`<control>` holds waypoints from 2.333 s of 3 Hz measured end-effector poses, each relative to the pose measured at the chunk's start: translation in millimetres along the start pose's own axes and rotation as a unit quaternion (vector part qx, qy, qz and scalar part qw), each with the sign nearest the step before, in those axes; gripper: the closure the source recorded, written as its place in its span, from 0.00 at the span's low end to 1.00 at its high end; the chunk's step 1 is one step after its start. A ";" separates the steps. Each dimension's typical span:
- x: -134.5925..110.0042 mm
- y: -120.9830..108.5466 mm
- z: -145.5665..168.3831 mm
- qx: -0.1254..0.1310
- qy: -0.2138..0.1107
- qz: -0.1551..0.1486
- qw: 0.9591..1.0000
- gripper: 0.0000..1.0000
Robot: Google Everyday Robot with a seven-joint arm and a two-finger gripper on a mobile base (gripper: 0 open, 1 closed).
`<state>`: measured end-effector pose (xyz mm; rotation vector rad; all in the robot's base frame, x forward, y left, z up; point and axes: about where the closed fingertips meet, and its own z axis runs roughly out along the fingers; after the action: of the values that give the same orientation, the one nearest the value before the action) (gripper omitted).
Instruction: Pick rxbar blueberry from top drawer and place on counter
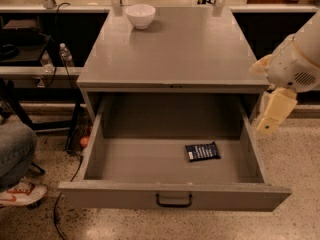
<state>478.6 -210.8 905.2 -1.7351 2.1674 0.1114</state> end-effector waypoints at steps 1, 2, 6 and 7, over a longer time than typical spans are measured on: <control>8.6 -7.0 65.1 -0.028 -0.050 0.006 0.998 0.00; 8.6 -7.0 65.1 -0.028 -0.050 0.006 0.998 0.00; 40.2 -8.5 217.9 -0.058 -0.073 0.037 0.995 0.00; 35.1 -9.4 253.4 -0.054 -0.076 0.035 0.995 0.00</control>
Offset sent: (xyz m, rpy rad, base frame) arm 0.0141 0.0068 -0.0485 0.0832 0.0265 0.0212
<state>539.1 -174.2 659.2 -1.6502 2.1450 0.3743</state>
